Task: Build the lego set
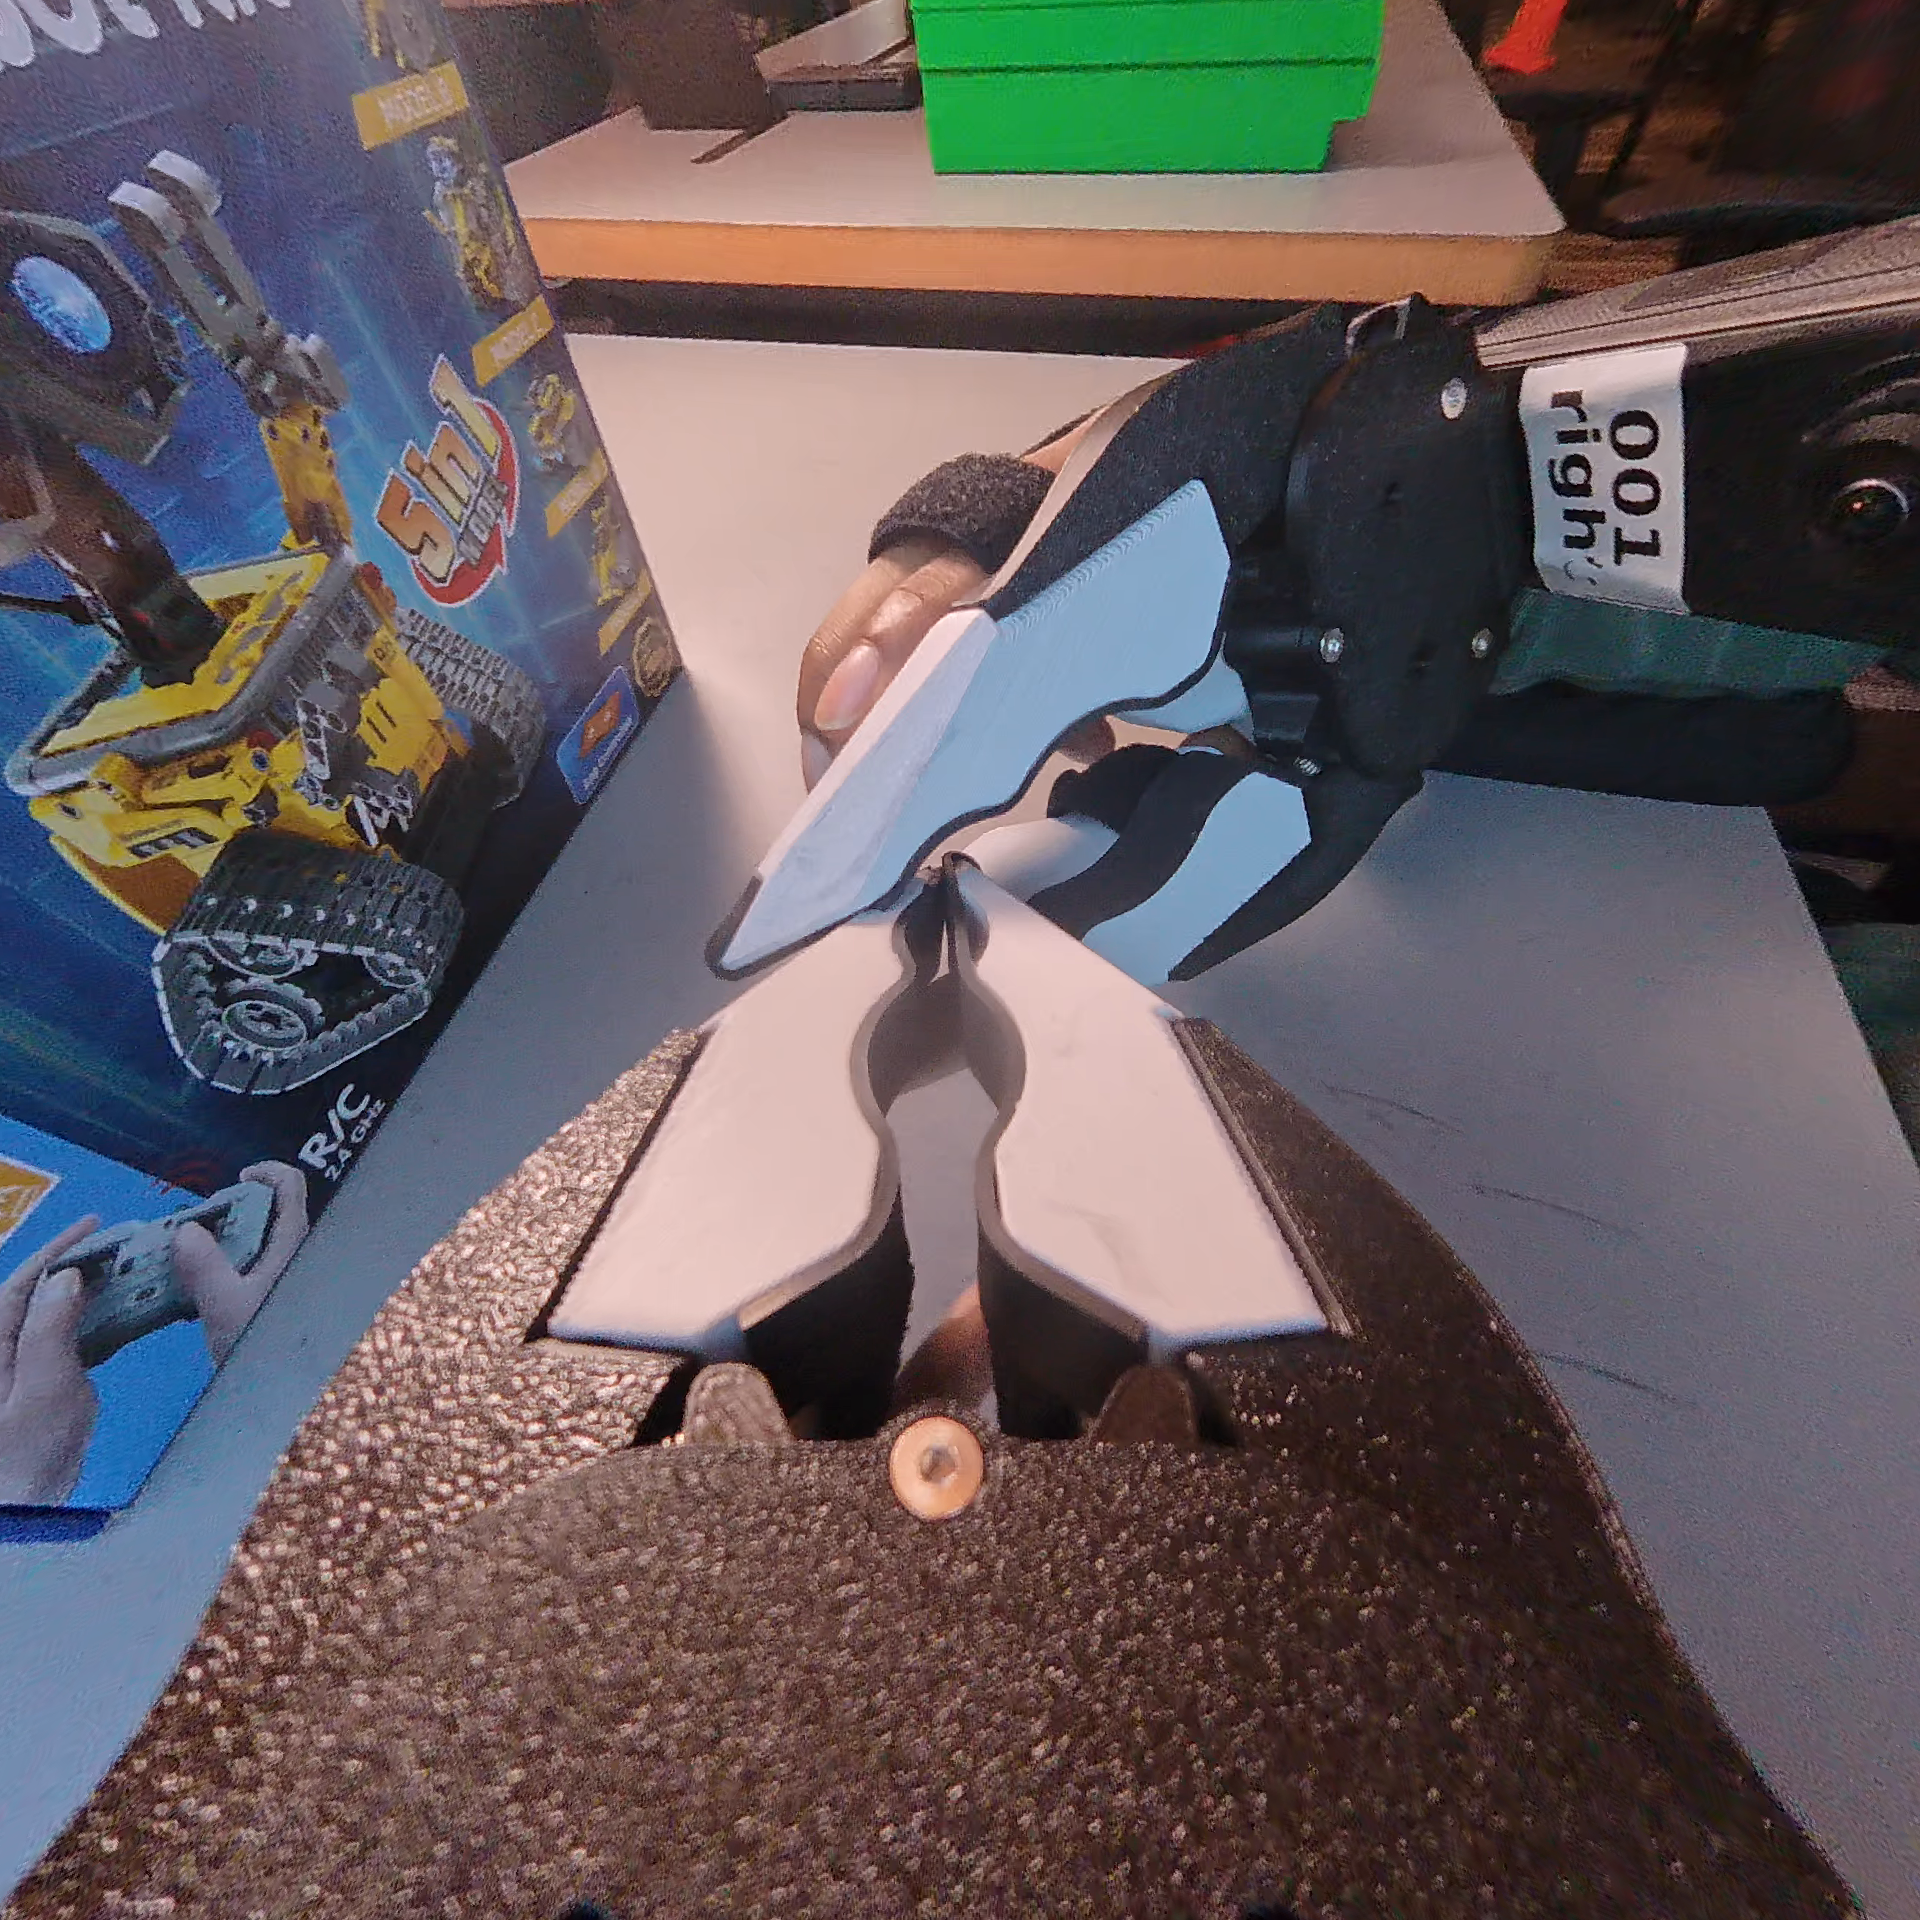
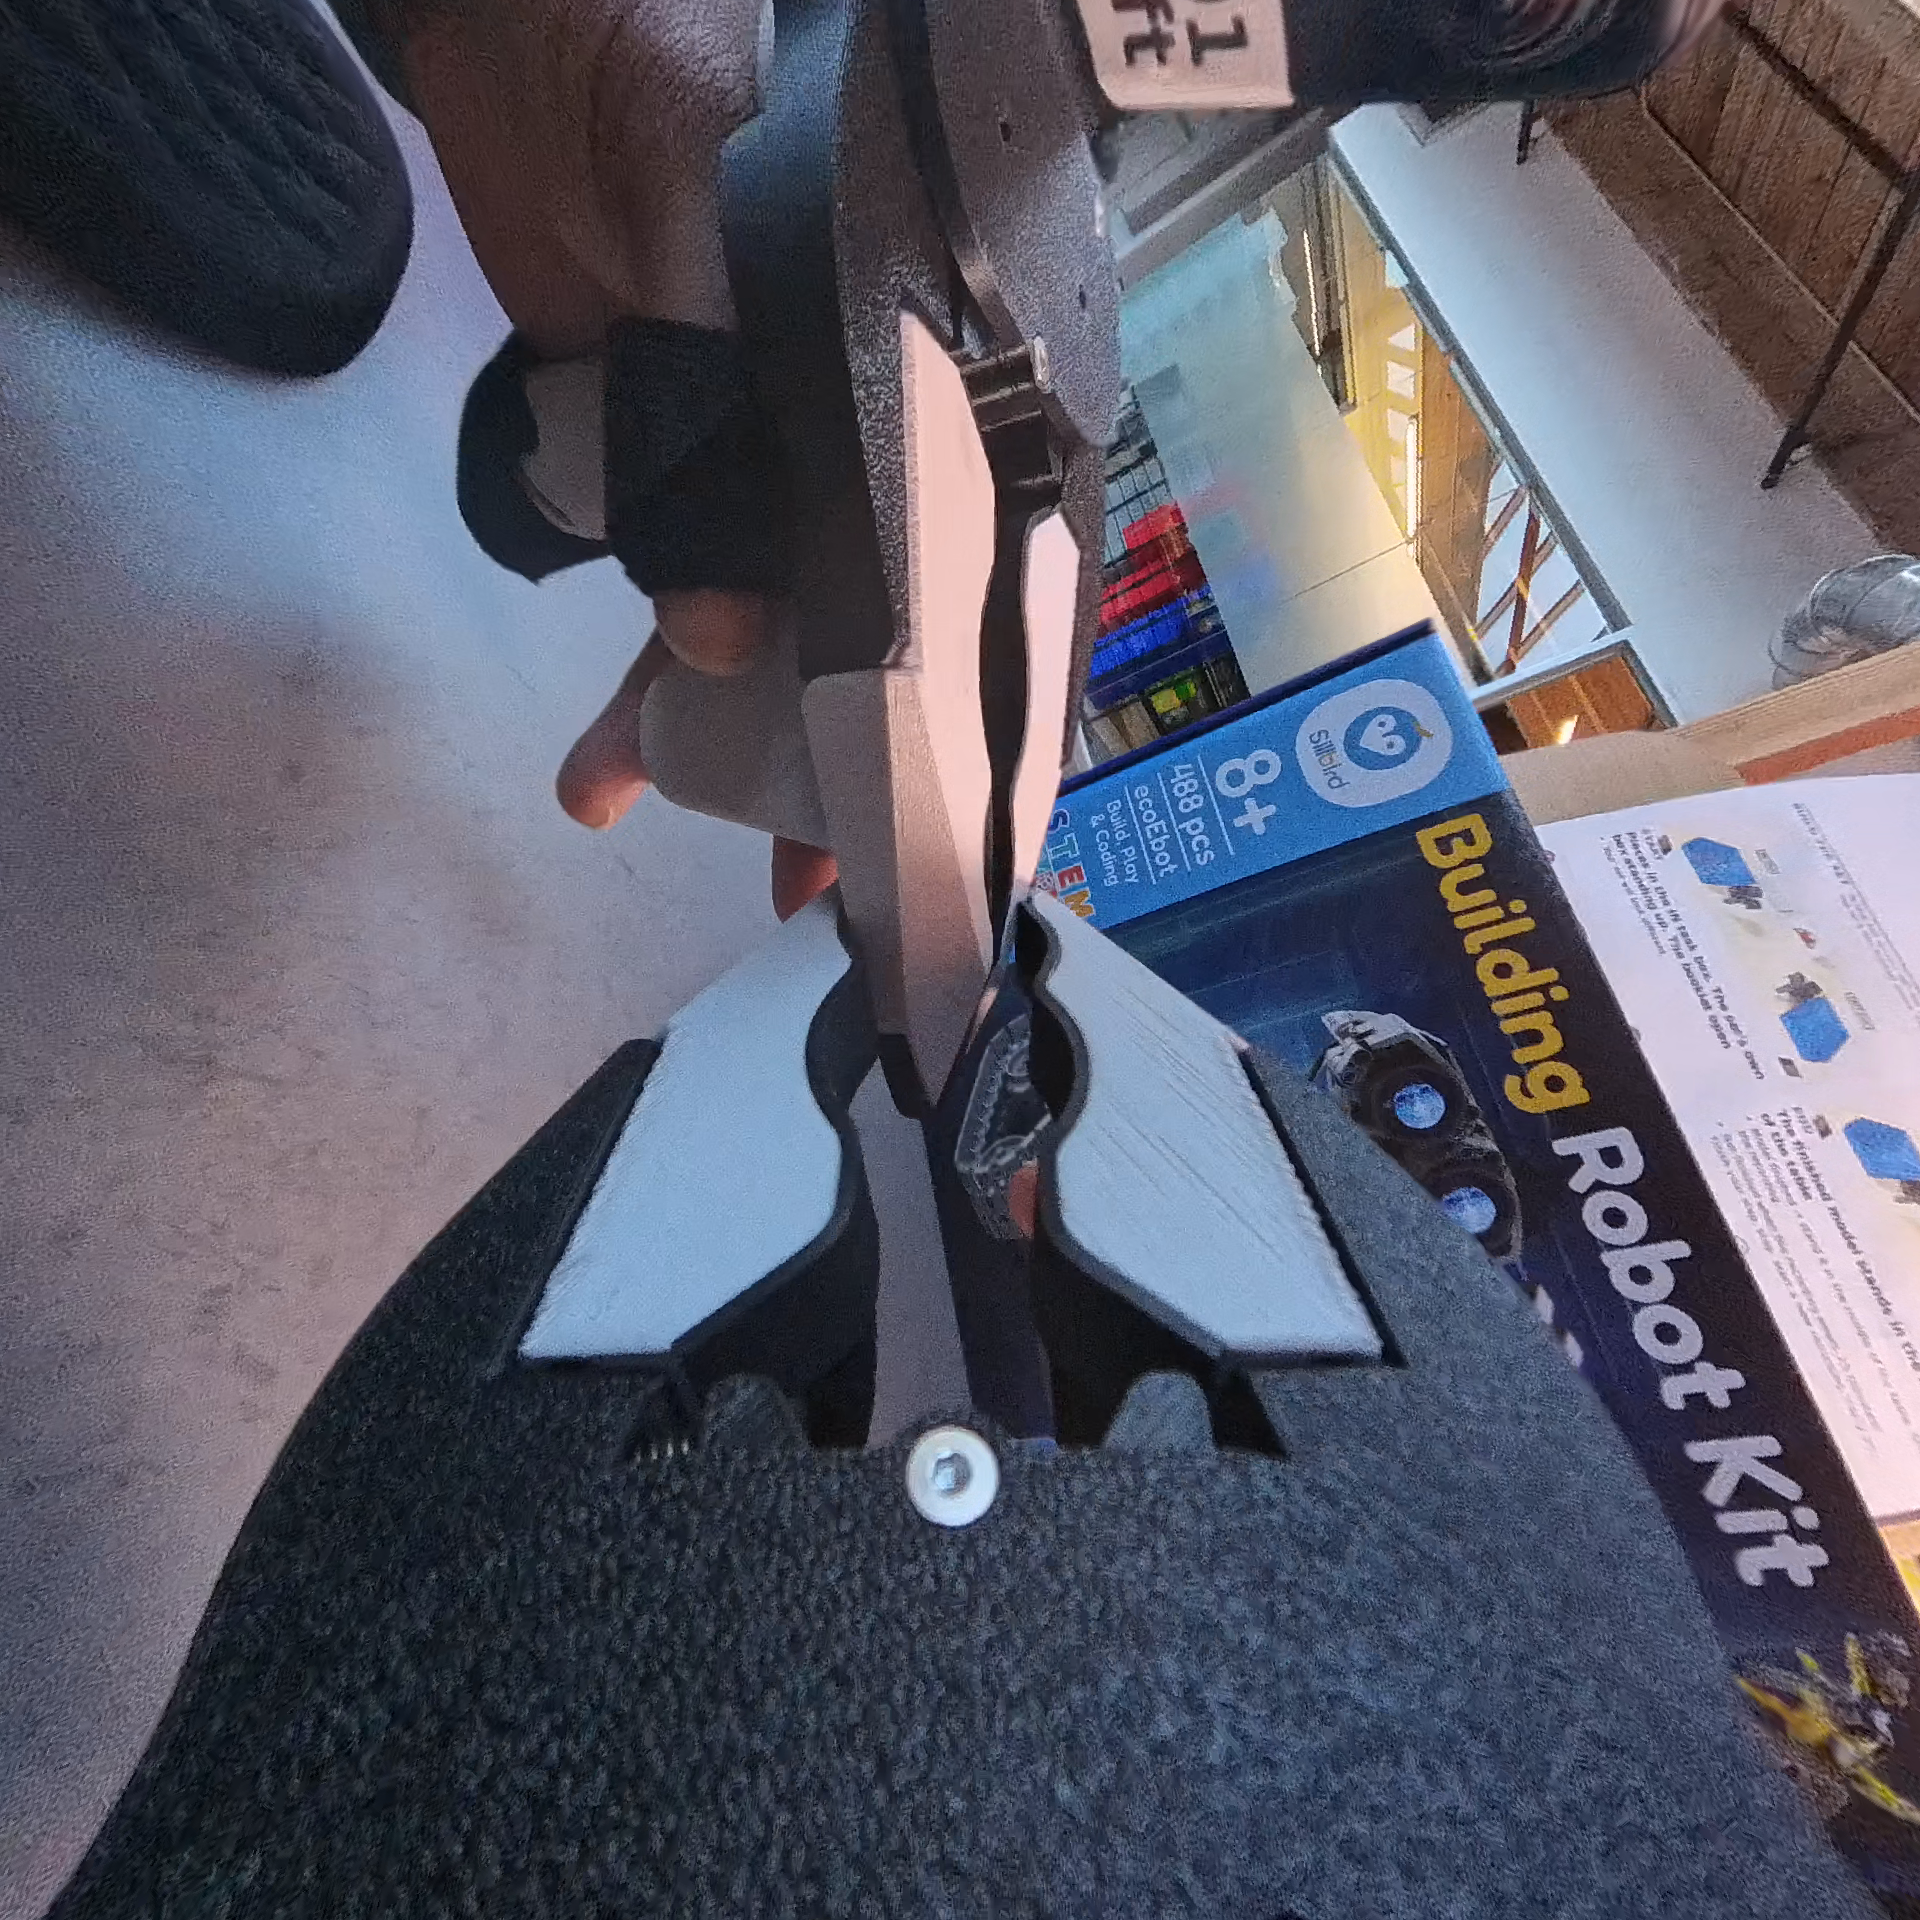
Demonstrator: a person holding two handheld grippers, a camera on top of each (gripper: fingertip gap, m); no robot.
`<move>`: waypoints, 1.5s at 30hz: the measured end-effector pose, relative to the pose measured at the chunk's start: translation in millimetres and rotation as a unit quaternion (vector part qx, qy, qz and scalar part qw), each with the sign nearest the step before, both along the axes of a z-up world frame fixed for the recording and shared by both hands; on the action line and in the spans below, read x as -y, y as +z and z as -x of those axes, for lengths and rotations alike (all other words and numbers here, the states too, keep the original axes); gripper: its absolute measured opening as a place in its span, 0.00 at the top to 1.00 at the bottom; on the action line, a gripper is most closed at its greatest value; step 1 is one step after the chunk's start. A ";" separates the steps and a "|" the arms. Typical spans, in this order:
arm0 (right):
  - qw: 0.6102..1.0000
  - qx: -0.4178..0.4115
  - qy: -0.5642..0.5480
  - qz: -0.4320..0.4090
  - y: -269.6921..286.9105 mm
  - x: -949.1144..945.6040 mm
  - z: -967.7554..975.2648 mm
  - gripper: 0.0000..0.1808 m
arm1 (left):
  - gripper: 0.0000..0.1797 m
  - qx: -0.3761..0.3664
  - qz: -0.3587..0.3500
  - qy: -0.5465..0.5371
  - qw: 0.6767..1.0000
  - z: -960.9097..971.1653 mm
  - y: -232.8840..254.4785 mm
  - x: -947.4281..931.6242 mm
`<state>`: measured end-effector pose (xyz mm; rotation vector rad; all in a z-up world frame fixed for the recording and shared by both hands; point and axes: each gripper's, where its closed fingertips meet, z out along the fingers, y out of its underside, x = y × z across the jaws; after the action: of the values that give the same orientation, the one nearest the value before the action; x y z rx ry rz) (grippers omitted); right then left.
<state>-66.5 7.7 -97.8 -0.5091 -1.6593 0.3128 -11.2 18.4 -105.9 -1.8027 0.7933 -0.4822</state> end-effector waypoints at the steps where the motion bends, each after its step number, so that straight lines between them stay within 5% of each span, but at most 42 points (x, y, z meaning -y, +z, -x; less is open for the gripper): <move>1: 1.000 0.000 -0.003 -0.001 -1.0 -1.9 0.0 0.89 | 1.00 -0.006 -0.001 0.012 1.000 0.5 -1.7 -2.6; 10: 0.998 0.060 -0.021 0.013 -30.5 -16.2 -2.6 0.92 | 1.00 0.108 0.074 0.028 0.991 -3.5 -23.8 -15.2; 15: 0.999 0.009 -0.034 0.031 -8.8 -25.8 -1.2 0.89 | 1.00 0.088 -0.047 0.049 0.994 -0.7 -0.2 -27.5; 19: 0.983 -0.050 -0.039 0.170 14.9 -38.9 -2.8 0.83 | 1.00 0.044 -0.111 0.112 0.986 18.4 26.1 -44.0; 25: 0.909 -0.095 -0.056 0.402 19.0 -79.9 -14.8 0.73 | 1.00 0.023 -0.125 0.264 0.956 77.7 32.0 -74.4; 35: 0.884 -0.171 -0.130 0.416 25.2 -125.7 -35.9 0.84 | 1.00 0.030 -0.161 0.341 0.926 126.9 26.0 -55.7; 41: 0.883 -0.177 -0.135 0.413 26.9 -133.0 -43.6 0.94 | 0.51 0.072 -0.117 0.357 0.924 154.7 20.1 -52.9; 45: 0.875 -0.160 -0.174 0.422 18.6 -147.0 -45.3 0.79 | 0.38 0.070 -0.092 0.362 0.925 165.6 12.4 -54.4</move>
<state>-21.1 154.7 -79.2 -1.3149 -1.0135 0.8150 -176.8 72.8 -93.5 -1.7127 0.0360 -0.0402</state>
